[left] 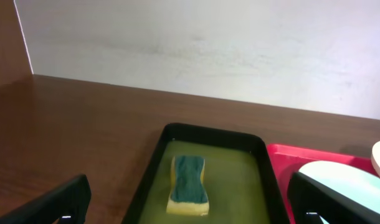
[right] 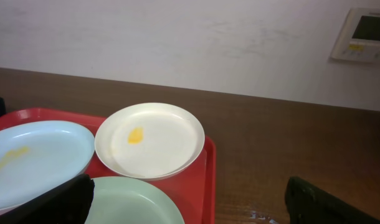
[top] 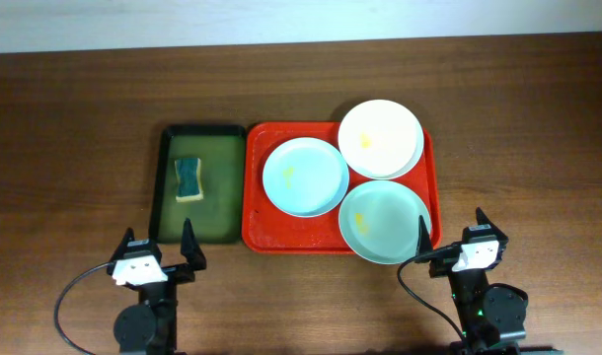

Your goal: Clean dirty plates on tray and stack at the side

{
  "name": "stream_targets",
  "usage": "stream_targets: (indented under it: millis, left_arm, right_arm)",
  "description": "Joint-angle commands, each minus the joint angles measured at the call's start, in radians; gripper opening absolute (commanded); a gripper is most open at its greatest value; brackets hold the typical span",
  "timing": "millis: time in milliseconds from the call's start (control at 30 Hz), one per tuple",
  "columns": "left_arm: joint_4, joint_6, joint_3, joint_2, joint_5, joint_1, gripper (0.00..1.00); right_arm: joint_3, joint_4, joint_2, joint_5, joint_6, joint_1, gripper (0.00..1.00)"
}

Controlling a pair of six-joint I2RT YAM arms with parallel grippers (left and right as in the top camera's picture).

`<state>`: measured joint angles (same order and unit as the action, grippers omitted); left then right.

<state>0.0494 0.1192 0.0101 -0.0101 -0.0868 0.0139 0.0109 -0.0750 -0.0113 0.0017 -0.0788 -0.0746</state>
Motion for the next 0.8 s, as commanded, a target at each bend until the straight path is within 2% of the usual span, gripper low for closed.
stream_targets:
  millis: [0,100,167,233,300,367,467,500,567,633,700,767]
  left_arm:
    - [0.033,-0.016,-0.001,0.002,0.05,0.004,0.99]
    - [0.031,-0.016,-0.001,0.002,0.069,0.004,0.99]
    - [0.03,-0.016,0.011,0.002,0.241,0.004,0.99]
    - [0.091,-0.016,0.083,0.001,0.277,0.004,0.99]
    - [0.246,-0.016,0.302,-0.068,0.266,0.004,0.99]
    - [0.332,-0.016,0.573,-0.256,0.266,0.004,0.99]
    - [0.444,-0.016,0.948,-0.541,0.267,0.004,0.99]
    - [0.572,-0.017,1.177,-0.717,0.266,0.004,0.99]
    - [0.761,-0.07,1.436,-0.917,0.266,0.004,0.99]
    - [0.985,-0.091,1.677,-1.119,0.266,0.004,0.99]
    - [1.183,-0.091,1.854,-1.297,0.264,0.004,0.99]
    - [1.209,-0.09,1.878,-1.393,0.263,0.004,0.99]
  right_arm:
    - [-0.005,-0.005,0.005,-0.002,0.008,-0.003,0.99]
    - [-0.005,-0.005,0.005,-0.003,0.008,-0.003,0.99]
    - [-0.005,-0.004,0.005,-0.018,0.178,-0.003,0.99]
    - [0.006,-0.005,0.005,-0.017,0.196,-0.003,0.99]
    - [0.105,-0.021,0.0,-0.017,0.196,-0.003,0.99]
    - [0.24,-0.085,-0.062,-0.017,0.196,-0.003,0.99]
    - [0.467,-0.208,-0.255,-0.017,0.196,-0.003,0.99]
    - [0.684,-0.339,-0.437,-0.037,0.193,-0.003,0.99]
    - [0.943,-0.537,-0.644,-0.078,0.188,-0.003,0.99]
    - [1.256,-0.847,-0.904,-0.113,0.188,-0.003,0.99]
    - [1.52,-1.124,-1.14,-0.176,0.189,-0.003,0.99]
    - [1.611,-1.169,-1.27,-0.296,0.188,-0.003,0.99]
